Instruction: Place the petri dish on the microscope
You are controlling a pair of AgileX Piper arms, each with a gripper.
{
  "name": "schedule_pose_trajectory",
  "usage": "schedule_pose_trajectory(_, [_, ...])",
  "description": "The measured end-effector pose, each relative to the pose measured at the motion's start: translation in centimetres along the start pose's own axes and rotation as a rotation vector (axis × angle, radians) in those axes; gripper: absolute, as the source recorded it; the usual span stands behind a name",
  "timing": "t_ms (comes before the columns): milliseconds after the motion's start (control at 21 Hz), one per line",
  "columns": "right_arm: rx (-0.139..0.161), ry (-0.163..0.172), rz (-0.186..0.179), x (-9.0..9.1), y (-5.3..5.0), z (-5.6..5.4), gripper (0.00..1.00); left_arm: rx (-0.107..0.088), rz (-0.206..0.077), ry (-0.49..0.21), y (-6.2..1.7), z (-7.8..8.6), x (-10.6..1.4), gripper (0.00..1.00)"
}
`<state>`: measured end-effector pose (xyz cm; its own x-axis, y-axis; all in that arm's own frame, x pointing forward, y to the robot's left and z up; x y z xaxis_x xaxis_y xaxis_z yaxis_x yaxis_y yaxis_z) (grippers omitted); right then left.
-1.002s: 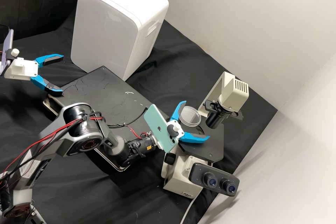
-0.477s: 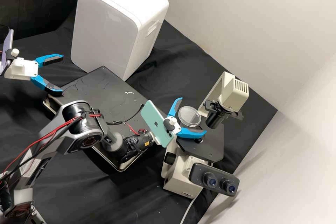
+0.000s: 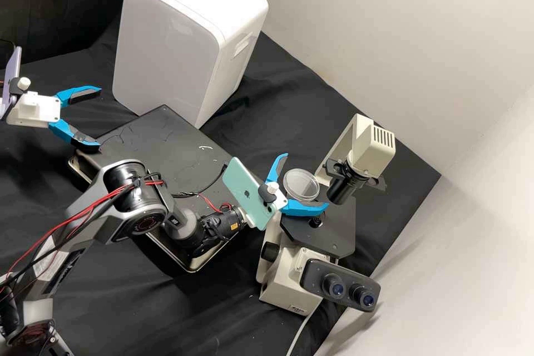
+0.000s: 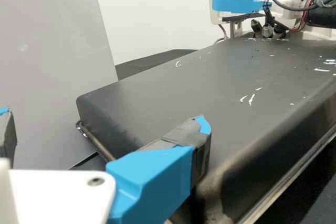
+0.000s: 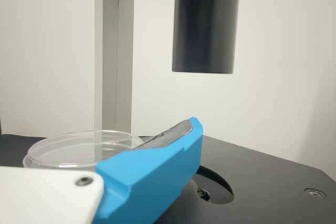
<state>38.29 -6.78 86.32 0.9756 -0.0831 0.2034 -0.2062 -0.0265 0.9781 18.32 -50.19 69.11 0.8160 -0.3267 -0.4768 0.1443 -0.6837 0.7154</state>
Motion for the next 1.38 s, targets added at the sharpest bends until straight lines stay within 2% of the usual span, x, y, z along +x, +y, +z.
schedule_pose_trajectory(334, [0.000, -0.001, -0.001, 0.0, -0.1, 0.1, 1.00, 0.000, 0.000, 0.000, 0.00, 0.0, 0.0, 1.00])
schedule_pose_trajectory(382, [-0.009, -0.002, -0.002, 0.1, -0.1, 0.1, 1.00, 0.000, 0.000, 0.000, 0.00, 0.0, 0.0, 1.00])
schedule_pose_trajectory(525, [-0.068, -0.004, 0.010, 0.4, -0.2, 0.4, 1.00, 0.000, 0.000, 0.000, 0.00, 0.0, 0.0, 1.00])
schedule_pose_trajectory(668, [-0.175, -0.007, 0.015, 0.4, -0.7, 0.8, 1.00, 0.000, 0.000, 0.000, 0.00, 0.0, 0.0, 1.00])
schedule_pose_trajectory(763, [-0.207, 0.003, 0.025, 0.4, -0.9, 1.0, 1.00, 0.000, 0.000, 0.000, 0.00, 0.0, 0.0, 1.00])
schedule_pose_trajectory(906, [-0.212, 0.017, 0.039, 0.5, -1.0, 1.1, 1.00, 0.000, 0.000, 0.000, 0.00, 0.0, 0.0, 1.00])
schedule_pose_trajectory(1288, [-0.216, 0.023, 0.033, 0.5, -1.0, 1.2, 1.00, -0.004, 0.002, 0.009, -0.09, -0.1, 0.2, 1.00])
schedule_pose_trajectory(1384, [-0.193, 0.030, 0.025, 0.5, -0.9, 1.3, 1.00, -0.004, 0.003, 0.011, -0.09, -0.1, 0.2, 1.00])
